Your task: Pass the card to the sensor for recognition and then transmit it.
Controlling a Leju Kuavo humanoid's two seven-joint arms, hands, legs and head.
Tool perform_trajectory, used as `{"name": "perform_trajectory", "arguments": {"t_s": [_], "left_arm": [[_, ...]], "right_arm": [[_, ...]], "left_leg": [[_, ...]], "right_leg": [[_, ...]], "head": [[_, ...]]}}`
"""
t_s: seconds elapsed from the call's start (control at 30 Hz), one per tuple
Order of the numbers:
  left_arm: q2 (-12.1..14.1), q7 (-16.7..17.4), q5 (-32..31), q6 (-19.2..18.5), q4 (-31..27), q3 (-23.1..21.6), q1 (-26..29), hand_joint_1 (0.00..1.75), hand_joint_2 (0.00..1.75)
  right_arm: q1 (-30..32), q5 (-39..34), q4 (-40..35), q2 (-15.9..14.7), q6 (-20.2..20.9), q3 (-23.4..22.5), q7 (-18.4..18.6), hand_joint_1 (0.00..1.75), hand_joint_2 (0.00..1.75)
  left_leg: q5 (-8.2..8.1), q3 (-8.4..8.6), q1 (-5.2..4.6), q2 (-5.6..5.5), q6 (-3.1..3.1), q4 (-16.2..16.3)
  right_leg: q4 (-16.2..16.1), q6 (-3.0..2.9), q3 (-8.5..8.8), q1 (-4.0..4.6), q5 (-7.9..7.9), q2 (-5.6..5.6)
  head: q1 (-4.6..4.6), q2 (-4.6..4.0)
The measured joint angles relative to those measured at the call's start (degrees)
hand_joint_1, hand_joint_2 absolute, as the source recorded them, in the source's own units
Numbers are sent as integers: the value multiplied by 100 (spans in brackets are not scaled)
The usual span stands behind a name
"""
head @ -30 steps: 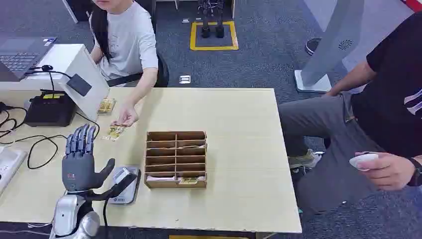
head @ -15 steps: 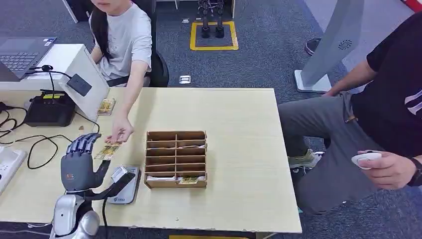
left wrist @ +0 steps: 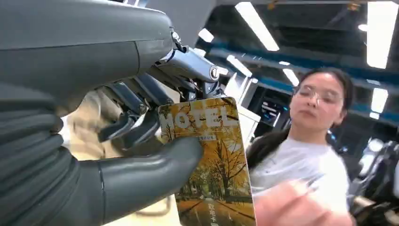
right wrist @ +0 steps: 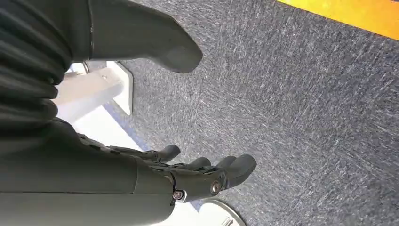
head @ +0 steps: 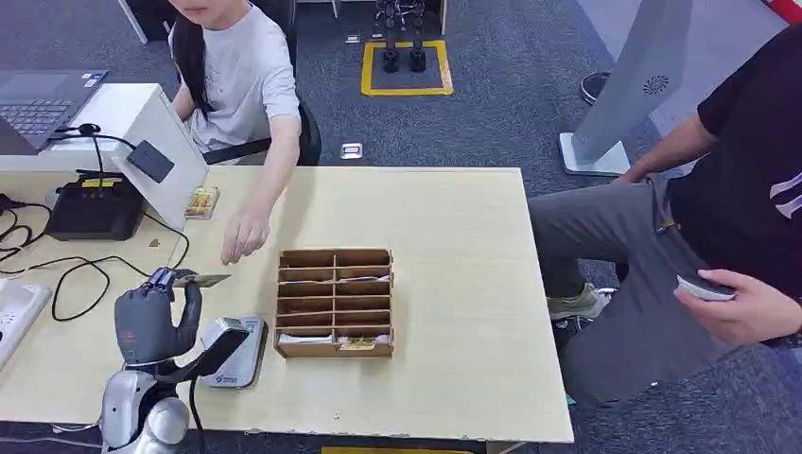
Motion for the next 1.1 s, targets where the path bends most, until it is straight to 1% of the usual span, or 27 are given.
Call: {"name": "perform_trajectory", "arguments": {"t_s": [0.03,0.07,0.1,0.13,0.17,0.2,0.23,0.27,0.3,0.33,0.43,0.63,0.8,0.93,1.07,1.1], "left_arm": [[7,-91,653,-66,0,-53,4,175,175],[15,-23,1171,-276,-4,-123,5,175,175],[46,168,1643,-657,-22,-196,15,175,175],[70,314,1931,-1005,-35,-265,28,175,175],[123,487,2298,-1540,-59,-378,64,175,175],[170,601,2629,-1962,-83,-465,99,175,175],[201,668,2873,-2264,-105,-531,135,175,175],[255,778,3196,-2682,-131,-594,193,175,175],[306,840,3305,-2862,-153,-632,243,175,175],[365,924,3270,-2922,-164,-671,282,175,175],[544,1170,2937,-2920,-164,-743,391,175,175],[684,1269,2845,-2977,-164,-806,494,175,175],[756,1402,2500,-2815,-162,-815,530,175,175],[837,1607,2130,-2603,-122,-815,532,175,175],[868,1673,1966,-2590,-105,-815,534,175,175],[868,1733,1844,-2551,-103,-815,534,175,175]], "right_arm": [[1,-2,-2,0,0,-2,0,0,175],[2,-4,-2,0,-2,-7,0,0,175],[1,-13,-2,0,-4,-15,2,0,175],[1,-20,-2,0,-11,-24,4,0,175],[1,-22,-2,0,-24,-37,13,0,175],[1,-22,-2,0,-39,-37,20,0,175],[3,-20,-2,0,-37,-37,29,0,175],[7,-15,-2,-2,-37,-37,61,0,175],[8,-11,-2,-2,-37,-37,61,0,175],[11,-5,-2,-2,-37,-37,61,0,175],[9,0,-2,-2,-39,-37,63,0,175],[8,0,-2,-2,-55,-37,70,0,175],[7,0,-2,-2,-52,-37,83,0,175],[7,0,-4,-2,-52,-37,96,0,175],[4,0,-4,-2,-50,-37,107,0,175],[4,0,-4,-2,-48,-37,107,0,175]], "left_leg": [[0,1,0,0,0,0],[0,1,0,0,0,0],[0,0,0,-1,0,0],[0,0,0,-2,0,0],[0,-1,0,-1,0,0],[0,-1,0,0,0,0],[0,-1,0,1,0,0],[0,0,1,3,-1,0],[0,0,2,7,-1,0],[0,0,1,8,-1,0],[0,0,2,6,-1,0],[0,-1,3,5,-1,-1],[1,-1,2,4,-1,0],[1,-1,3,3,-1,0],[1,-1,3,2,-1,0],[1,-1,3,2,-1,-1]], "right_leg": [[0,0,0,0,0,0],[0,0,0,0,0,-1],[0,0,0,0,0,-2],[0,0,0,0,0,-4],[0,0,1,0,0,-3],[0,0,1,0,0,-2],[1,0,1,0,0,1],[1,-3,0,0,2,3],[1,-3,-1,0,2,8],[1,-3,-2,0,2,8],[1,-3,-4,1,1,8],[1,-4,-3,2,1,8],[1,-4,-1,2,1,5],[1,-6,-1,2,3,6],[1,-6,-1,2,2,4],[1,-6,-1,2,3,4]], "head": [[-2,0],[0,2],[0,0],[0,0],[-2,0],[0,0],[0,2],[2,2],[0,0],[0,0],[-2,2],[0,0],[0,0],[0,0],[0,2],[0,0]]}}
